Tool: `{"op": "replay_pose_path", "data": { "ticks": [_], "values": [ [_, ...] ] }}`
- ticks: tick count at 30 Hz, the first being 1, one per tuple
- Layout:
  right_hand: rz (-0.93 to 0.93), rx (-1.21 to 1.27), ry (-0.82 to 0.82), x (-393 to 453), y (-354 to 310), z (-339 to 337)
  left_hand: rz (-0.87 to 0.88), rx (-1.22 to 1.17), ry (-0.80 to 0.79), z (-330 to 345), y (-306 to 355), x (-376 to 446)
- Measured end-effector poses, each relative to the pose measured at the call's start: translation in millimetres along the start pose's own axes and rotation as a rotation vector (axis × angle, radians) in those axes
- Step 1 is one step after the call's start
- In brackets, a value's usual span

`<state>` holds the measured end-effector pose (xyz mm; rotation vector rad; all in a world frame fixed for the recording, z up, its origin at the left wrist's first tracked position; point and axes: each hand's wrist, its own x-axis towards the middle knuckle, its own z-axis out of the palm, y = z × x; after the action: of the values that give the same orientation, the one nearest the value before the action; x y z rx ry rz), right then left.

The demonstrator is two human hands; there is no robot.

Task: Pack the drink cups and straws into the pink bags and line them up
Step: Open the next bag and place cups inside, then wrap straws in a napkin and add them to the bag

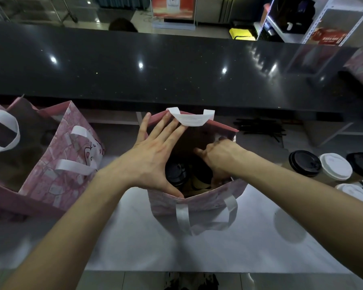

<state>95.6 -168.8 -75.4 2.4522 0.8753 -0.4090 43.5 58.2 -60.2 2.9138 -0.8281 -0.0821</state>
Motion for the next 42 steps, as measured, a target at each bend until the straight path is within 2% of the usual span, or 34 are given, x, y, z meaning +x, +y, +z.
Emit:
{"op": "replay_pose_path", "data": {
  "ticks": [4, 8, 15, 20, 25, 30, 38, 42],
  "values": [
    [-0.023, -0.016, 0.040, -3, -2, 2, 0.006, 0.009, 0.014, 0, -1, 0],
    [-0.019, 0.051, 0.011, -13, 1, -12, 0.019, 0.041, 0.017, -10, 4, -3],
    [0.106, 0.570, 0.178, -81, 29, -42, -0.082, 0.080, 0.024, -64, 36, -2],
    [0.273, 0.709, 0.357, -154, 66, -27, -0.053, 0.053, 0.089, -88, 89, 26],
    [0.503, 0.698, 0.300, -213, 118, 29, 0.036, 0.138, 0.144, -76, 151, 77],
    [0.636, 0.701, 0.274, -258, 184, 108, 0.062, 0.149, 0.082, -43, 213, 137],
    [0.718, 0.752, 0.328, -305, 314, 273, -0.060, 0.062, 0.085, 24, 336, 242],
    [0.771, 0.835, 0.281, -319, 347, 357, -0.125, 0.013, 0.065, 49, 394, 276]
  ]
}}
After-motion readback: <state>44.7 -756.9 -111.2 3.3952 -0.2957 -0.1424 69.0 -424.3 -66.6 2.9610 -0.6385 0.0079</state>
